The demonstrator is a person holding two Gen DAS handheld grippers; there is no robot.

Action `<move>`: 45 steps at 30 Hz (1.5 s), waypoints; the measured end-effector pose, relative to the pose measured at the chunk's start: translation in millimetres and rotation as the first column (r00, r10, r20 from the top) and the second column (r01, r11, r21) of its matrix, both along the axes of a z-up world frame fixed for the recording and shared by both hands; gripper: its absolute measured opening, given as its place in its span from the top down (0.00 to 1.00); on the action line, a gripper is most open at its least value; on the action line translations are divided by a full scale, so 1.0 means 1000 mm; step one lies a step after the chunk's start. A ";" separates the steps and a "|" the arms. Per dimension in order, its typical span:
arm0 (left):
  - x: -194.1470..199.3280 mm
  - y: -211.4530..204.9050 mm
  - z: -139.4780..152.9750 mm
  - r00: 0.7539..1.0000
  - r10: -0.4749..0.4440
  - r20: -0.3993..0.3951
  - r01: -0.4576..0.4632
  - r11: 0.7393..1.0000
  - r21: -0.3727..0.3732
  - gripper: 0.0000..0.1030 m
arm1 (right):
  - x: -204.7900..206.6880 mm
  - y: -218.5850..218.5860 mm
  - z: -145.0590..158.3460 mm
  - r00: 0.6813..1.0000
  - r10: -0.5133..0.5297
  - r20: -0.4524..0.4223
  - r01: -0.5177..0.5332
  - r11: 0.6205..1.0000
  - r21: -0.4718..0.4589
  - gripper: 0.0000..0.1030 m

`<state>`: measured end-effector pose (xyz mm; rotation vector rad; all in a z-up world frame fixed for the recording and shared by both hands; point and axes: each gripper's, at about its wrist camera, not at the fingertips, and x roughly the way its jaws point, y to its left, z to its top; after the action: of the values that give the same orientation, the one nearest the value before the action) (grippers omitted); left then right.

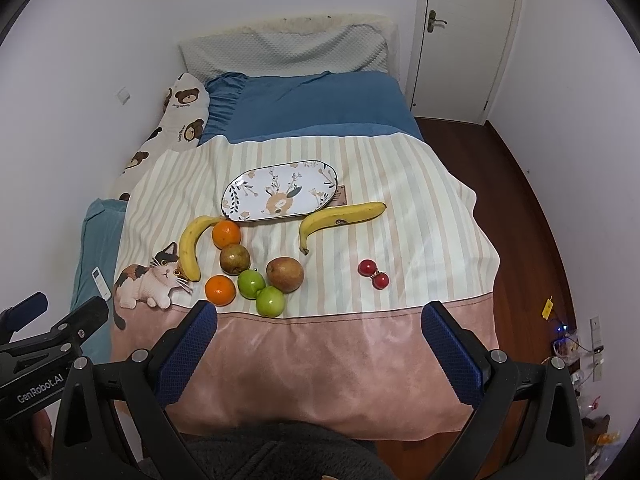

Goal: Organize fruits

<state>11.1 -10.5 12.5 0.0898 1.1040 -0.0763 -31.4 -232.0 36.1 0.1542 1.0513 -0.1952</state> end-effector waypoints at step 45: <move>0.006 0.002 0.012 1.000 0.008 0.022 -0.008 1.000 -0.004 0.00 | -0.008 -0.001 0.004 0.999 0.033 0.037 -0.033 0.999 0.021 0.00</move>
<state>17.4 -8.7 24.4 0.0828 1.0825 -0.0704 -39.6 -232.5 40.6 0.1593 1.0196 -0.1506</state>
